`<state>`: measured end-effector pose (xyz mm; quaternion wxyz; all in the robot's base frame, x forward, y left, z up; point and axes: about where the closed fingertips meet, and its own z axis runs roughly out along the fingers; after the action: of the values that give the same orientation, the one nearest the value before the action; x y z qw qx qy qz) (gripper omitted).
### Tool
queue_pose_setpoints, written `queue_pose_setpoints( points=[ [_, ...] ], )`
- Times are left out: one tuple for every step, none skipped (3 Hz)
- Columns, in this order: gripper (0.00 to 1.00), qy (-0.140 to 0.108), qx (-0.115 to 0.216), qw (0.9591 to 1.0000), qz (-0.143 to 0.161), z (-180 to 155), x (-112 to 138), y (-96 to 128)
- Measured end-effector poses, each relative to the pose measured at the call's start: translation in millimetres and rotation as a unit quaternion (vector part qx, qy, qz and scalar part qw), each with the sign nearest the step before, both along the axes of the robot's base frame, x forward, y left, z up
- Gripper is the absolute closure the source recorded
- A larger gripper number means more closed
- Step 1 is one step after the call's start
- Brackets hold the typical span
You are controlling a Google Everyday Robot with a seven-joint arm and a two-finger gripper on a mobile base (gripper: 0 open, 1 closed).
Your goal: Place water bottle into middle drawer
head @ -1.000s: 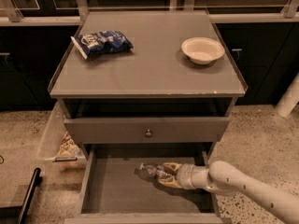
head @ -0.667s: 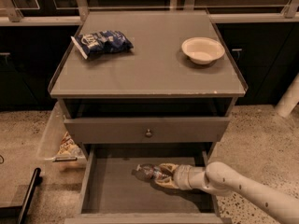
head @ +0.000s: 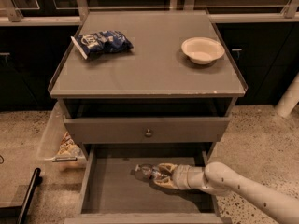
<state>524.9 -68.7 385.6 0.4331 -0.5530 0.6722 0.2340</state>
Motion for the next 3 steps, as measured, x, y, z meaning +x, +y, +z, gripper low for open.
queue_pose_setpoints(
  points=[
    [0.45, 0.000, 0.000, 1.0000, 0.000, 0.0, 0.0, 0.0],
    [0.22, 0.000, 0.000, 1.0000, 0.000, 0.0, 0.0, 0.1],
    [0.00, 0.000, 0.000, 1.0000, 0.000, 0.0, 0.0, 0.1]
  ],
)
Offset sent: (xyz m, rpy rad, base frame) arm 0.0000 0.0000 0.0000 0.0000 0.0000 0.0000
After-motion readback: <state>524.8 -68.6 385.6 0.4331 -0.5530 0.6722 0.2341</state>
